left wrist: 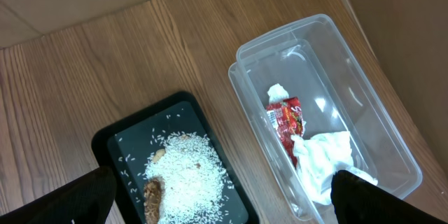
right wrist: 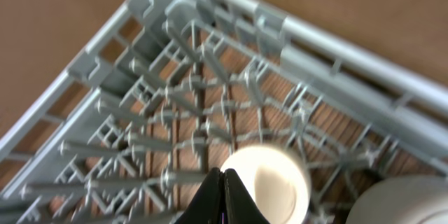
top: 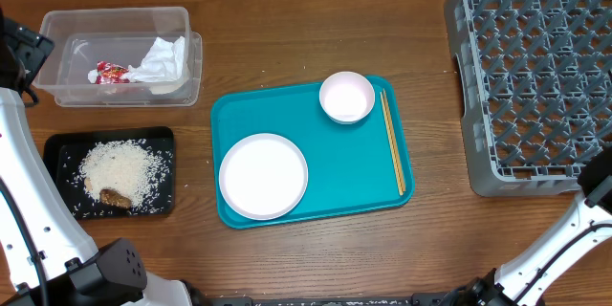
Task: Sort waste into correct bins and load items into the dishwasher
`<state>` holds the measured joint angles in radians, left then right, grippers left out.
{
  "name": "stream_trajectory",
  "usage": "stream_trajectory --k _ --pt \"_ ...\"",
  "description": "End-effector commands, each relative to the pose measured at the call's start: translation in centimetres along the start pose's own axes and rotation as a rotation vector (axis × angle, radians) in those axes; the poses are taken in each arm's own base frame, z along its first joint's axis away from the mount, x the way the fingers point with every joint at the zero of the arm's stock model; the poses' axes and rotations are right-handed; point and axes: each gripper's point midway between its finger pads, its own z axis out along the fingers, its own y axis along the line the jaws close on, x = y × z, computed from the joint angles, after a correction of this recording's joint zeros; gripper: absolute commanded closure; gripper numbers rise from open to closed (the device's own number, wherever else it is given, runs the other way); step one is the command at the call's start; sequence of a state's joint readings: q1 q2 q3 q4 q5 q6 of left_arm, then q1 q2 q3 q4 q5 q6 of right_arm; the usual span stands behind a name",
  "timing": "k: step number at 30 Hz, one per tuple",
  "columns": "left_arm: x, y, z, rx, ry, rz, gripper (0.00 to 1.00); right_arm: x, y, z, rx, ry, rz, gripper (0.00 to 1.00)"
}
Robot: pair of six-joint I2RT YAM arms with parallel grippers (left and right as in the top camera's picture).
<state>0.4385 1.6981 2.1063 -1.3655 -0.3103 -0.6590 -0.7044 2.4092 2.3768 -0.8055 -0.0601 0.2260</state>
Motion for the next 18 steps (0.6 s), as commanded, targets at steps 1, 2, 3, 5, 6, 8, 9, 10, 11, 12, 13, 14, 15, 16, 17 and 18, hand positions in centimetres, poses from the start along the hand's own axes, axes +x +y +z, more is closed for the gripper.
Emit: stream_trajectory --k 1,2,3,5,6,8,9,10,11,12,13,14,15,16,17,18 --pt "-0.2 0.1 0.0 -0.007 -0.007 -0.018 0.00 -1.1 3.6 -4.0 -0.156 0.005 -0.001 0.96" --pt "-0.2 0.1 0.0 -0.007 -0.007 -0.018 0.00 -0.9 4.8 -5.2 -0.216 0.024 -0.002 0.96" --pt "-0.2 0.1 0.0 -0.007 -0.007 -0.018 0.00 -0.8 5.9 -6.4 -0.272 0.041 -0.003 0.96" --pt "-0.2 0.1 0.0 -0.007 -0.007 -0.018 0.00 -0.5 8.4 -9.8 -0.402 0.077 -0.009 0.93" --pt "-0.2 0.1 0.0 -0.007 -0.007 -0.018 0.00 -0.4 9.1 -11.1 -0.441 0.090 -0.011 0.92" --pt "-0.2 0.1 0.0 -0.007 -0.007 -0.018 0.00 0.0 10.8 -14.6 -0.522 0.121 -0.015 0.90" --pt "-0.2 0.1 0.0 -0.007 -0.007 -0.018 0.00 0.3 11.6 -16.3 -0.559 0.135 -0.025 0.90" --pt "-0.2 0.1 0.0 -0.007 -0.007 -0.018 0.00 0.6 12.4 -17.9 -0.597 0.146 -0.043 0.90" --pt "-0.2 0.1 0.0 -0.007 -0.007 -0.018 0.00 1.1 13.4 -20.0 -0.639 0.157 -0.064 0.90" --pt "-0.2 0.1 0.0 -0.007 -0.007 -0.018 0.00 1.6 14.2 -21.6 -0.668 0.166 -0.088 0.90" --pt "-0.2 0.1 0.0 -0.007 -0.008 -0.018 0.00 2.2 14.8 -23.2 -0.685 0.175 -0.110 0.90" --pt "-0.2 0.1 0.0 -0.007 -0.007 -0.018 0.00 2.8 15.3 -24.7 -0.689 0.189 -0.121 0.90" --pt "-0.2 0.1 0.0 -0.007 -0.007 -0.018 0.00 3.7 15.7 -26.3 -0.693 0.213 -0.126 0.90" --pt "-0.2 0.1 0.0 -0.007 -0.007 -0.018 0.00 4.6 16.1 -27.6 -0.697 0.238 -0.128 0.89" --pt "-0.2 0.1 0.0 -0.007 -0.007 -0.018 0.00 5.7 16.6 -28.8 -0.702 0.263 -0.144 0.88" --pt "-0.2 0.1 0.0 -0.007 -0.007 -0.018 0.00 7.0 17.1 -30.1 -0.712 0.290 -0.184 0.85"
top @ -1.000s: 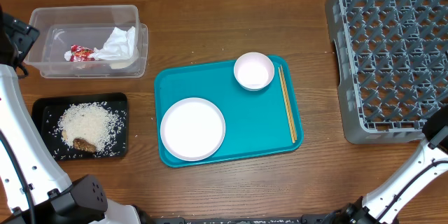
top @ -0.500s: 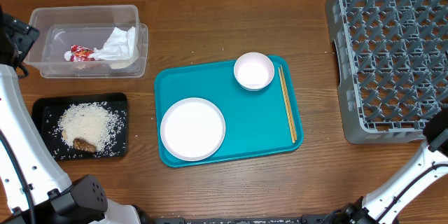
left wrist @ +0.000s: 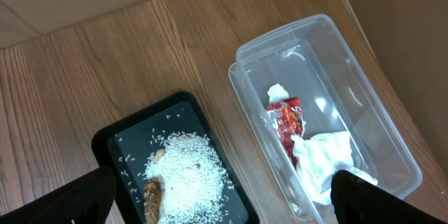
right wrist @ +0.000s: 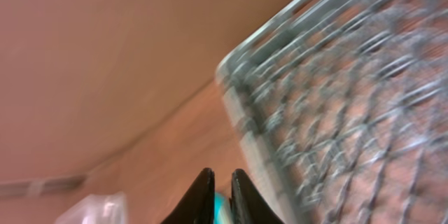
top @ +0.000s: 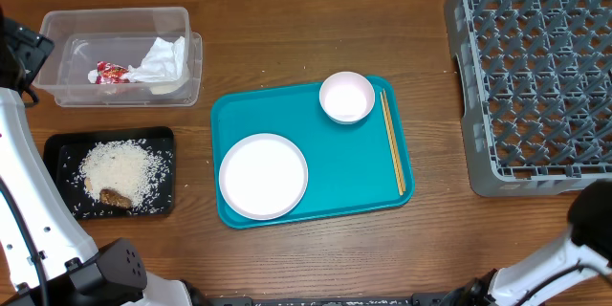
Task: Sort waste into correct bins and load items into the dishwasher
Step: 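Reach the right gripper to the wooden chopsticks on the teal tray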
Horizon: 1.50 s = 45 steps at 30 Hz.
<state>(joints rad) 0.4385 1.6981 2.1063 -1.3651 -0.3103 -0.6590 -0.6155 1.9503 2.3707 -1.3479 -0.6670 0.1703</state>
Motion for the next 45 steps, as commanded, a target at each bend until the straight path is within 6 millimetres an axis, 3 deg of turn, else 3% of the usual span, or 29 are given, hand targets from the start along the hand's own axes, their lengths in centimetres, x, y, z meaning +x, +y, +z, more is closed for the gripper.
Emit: stream_trajectory --k 1,2,3,5,10,16,19,24,26,29,33,39,45 --pt "-0.2 0.1 0.0 -0.007 -0.007 -0.018 0.00 3.5 5.2 -1.5 -0.092 0.074 -0.140 0.71" --pt "-0.2 0.1 0.0 -0.007 -0.007 -0.018 0.00 5.0 6.0 -1.4 -0.100 0.116 -0.171 0.30" --pt "-0.2 0.1 0.0 -0.007 -0.007 -0.018 0.00 6.4 6.6 -1.2 -0.104 0.165 -0.194 0.00" --pt "-0.2 0.1 0.0 -0.007 -0.007 -0.018 0.00 9.8 7.4 -0.7 -0.088 0.285 -0.224 0.00" --pt "-0.2 0.1 0.0 -0.007 -0.007 -0.018 0.00 15.0 7.9 2.6 0.015 0.459 -0.297 0.00" --pt "-0.2 0.1 0.0 -0.007 -0.007 -0.018 0.00 23.1 8.2 6.0 0.065 0.714 -0.378 0.00" --pt "-0.2 0.1 0.0 -0.007 -0.007 -0.018 0.00 26.5 7.8 6.7 0.073 0.824 -0.408 0.00" --pt "-0.2 0.1 0.0 -0.007 -0.007 -0.018 0.00 31.0 5.2 7.3 0.191 0.972 -0.461 0.00" --pt "-0.2 0.1 0.0 -0.007 -0.007 -0.018 0.00 32.4 4.4 7.9 0.203 1.005 -0.465 0.09" --pt "-0.2 0.1 0.0 -0.007 -0.007 -0.018 0.00 34.2 3.1 9.1 0.224 1.030 -0.440 0.34" --pt "-0.2 0.1 0.0 -0.007 -0.007 -0.018 0.00 35.4 1.6 11.2 0.253 1.001 -0.385 0.47" --pt "-0.2 0.1 0.0 -0.007 -0.007 -0.018 0.00 37.1 0.4 13.4 0.301 0.956 -0.390 0.55" --pt "-0.2 0.1 0.0 -0.007 -0.007 -0.018 0.00 37.7 -1.8 15.0 0.529 0.827 -0.488 0.55"
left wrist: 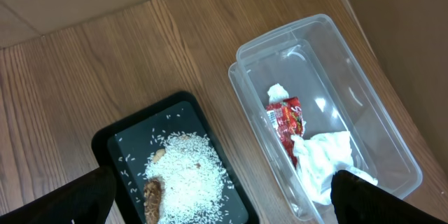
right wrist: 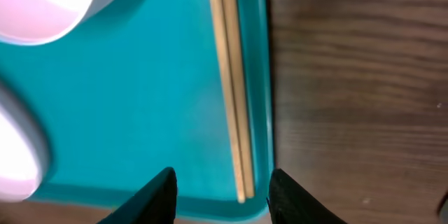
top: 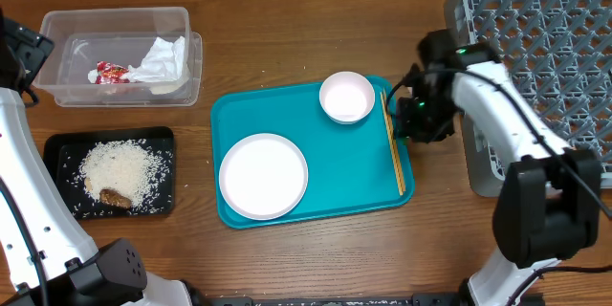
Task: Sort waste into correct bins and load items into the dishwasher
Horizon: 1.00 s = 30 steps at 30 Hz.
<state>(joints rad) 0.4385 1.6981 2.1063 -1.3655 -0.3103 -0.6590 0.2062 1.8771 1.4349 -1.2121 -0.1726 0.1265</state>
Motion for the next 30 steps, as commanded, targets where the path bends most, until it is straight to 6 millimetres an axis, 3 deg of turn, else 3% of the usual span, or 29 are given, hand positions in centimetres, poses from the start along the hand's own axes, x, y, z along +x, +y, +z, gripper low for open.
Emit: stream_trajectory --k 1,6,11,15,23,30 --pt "-0.2 0.1 0.0 -0.007 -0.007 -0.018 0.00 0.3 -1.3 1.1 0.184 -0.036 0.055 0.55" --pt "-0.2 0.1 0.0 -0.007 -0.007 -0.018 0.00 0.1 0.1 2.7 0.217 -0.087 0.046 0.56" --pt "-0.2 0.1 0.0 -0.007 -0.008 -0.018 0.00 -0.4 2.3 3.0 0.215 -0.133 -0.020 0.57" --pt "-0.2 0.1 0.0 -0.007 -0.007 -0.018 0.00 -1.0 1.5 3.1 0.293 -0.181 -0.034 0.57" --pt "-0.2 0.1 0.0 -0.007 -0.007 -0.018 0.00 -1.6 2.0 4.7 0.236 -0.217 -0.036 0.63" --pt "-0.2 0.1 0.0 -0.007 -0.007 -0.018 0.00 -1.8 2.0 4.8 0.241 -0.226 -0.041 0.63"
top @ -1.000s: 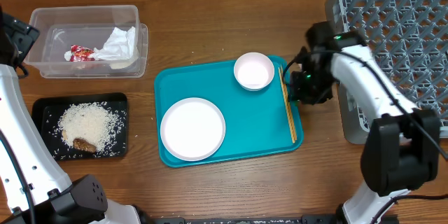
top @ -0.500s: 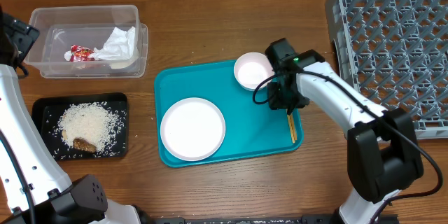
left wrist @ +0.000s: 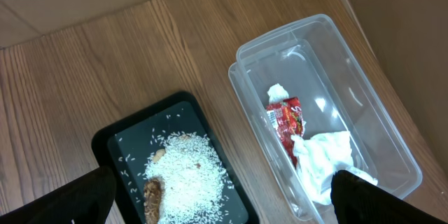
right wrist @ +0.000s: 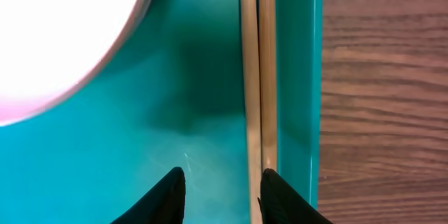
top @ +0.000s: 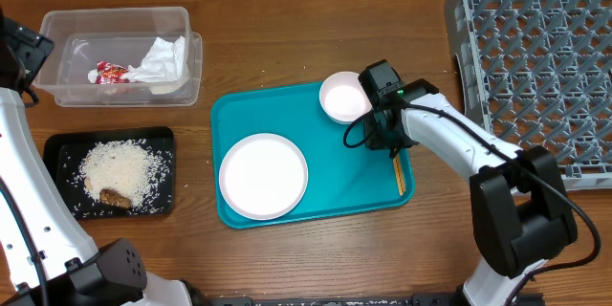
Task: Sort waste into correct bins and load items into the dishwasher
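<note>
Two wooden chopsticks (top: 395, 158) lie side by side along the right edge of the teal tray (top: 335, 167). A white bowl (top: 344, 97) and a white plate (top: 263, 176) also sit on that tray. My right gripper (top: 381, 138) hovers open low over the tray, just below the bowl. In the right wrist view the right gripper (right wrist: 222, 185) has its right fingertip over the chopsticks (right wrist: 257, 70) and its left fingertip over bare tray; the bowl (right wrist: 56, 35) is at upper left. My left gripper (left wrist: 224, 206) is open, high above the bins.
The grey dish rack (top: 535, 67) stands at the far right. A clear bin (top: 67, 88) at the upper left holds a red wrapper (left wrist: 283, 120) and a white tissue (left wrist: 322, 157). Below it a black tray (top: 62, 148) holds rice (top: 120, 170) and a brown scrap.
My right gripper has moved left from the tray's right edge to just below the bowl and sits lower, with its jaws a little narrower. The left arm has not moved.
My right gripper was shut close over the dish rack, its arm at the table's lower right. Then it was barely parted near the rack's edge. Later it was open above the chopsticks at the tray's right edge, and now hangs lower over them.
</note>
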`<state>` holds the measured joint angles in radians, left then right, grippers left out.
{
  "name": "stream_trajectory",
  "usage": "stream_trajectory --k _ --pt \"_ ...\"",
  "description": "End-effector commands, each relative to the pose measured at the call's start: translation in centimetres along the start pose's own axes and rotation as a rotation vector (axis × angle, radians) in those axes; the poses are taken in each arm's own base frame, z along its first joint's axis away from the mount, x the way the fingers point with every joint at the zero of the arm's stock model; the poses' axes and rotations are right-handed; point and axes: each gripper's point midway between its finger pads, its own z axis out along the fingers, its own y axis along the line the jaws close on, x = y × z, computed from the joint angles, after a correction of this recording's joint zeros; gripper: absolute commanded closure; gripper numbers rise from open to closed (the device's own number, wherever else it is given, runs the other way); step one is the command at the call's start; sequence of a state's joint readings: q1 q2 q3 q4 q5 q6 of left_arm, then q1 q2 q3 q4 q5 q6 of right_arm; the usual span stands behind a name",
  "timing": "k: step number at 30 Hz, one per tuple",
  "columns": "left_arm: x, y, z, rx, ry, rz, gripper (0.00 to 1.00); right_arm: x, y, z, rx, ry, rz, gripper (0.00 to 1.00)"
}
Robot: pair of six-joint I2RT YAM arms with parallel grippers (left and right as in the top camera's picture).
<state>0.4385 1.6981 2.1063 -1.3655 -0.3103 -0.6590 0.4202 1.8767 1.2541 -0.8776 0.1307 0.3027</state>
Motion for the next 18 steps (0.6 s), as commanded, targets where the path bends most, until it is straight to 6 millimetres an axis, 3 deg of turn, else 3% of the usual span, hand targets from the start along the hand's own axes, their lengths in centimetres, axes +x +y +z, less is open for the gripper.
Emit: stream_trajectory --k 1,18 --pt "-0.2 0.1 0.0 -0.007 -0.007 -0.018 0.00 0.0 -0.2 0.1 0.010 -0.007 0.005 0.63" --pt "-0.2 0.1 0.0 -0.007 -0.007 -0.018 0.00 1.1 -0.5 2.1 0.012 -0.012 -0.017 0.64"
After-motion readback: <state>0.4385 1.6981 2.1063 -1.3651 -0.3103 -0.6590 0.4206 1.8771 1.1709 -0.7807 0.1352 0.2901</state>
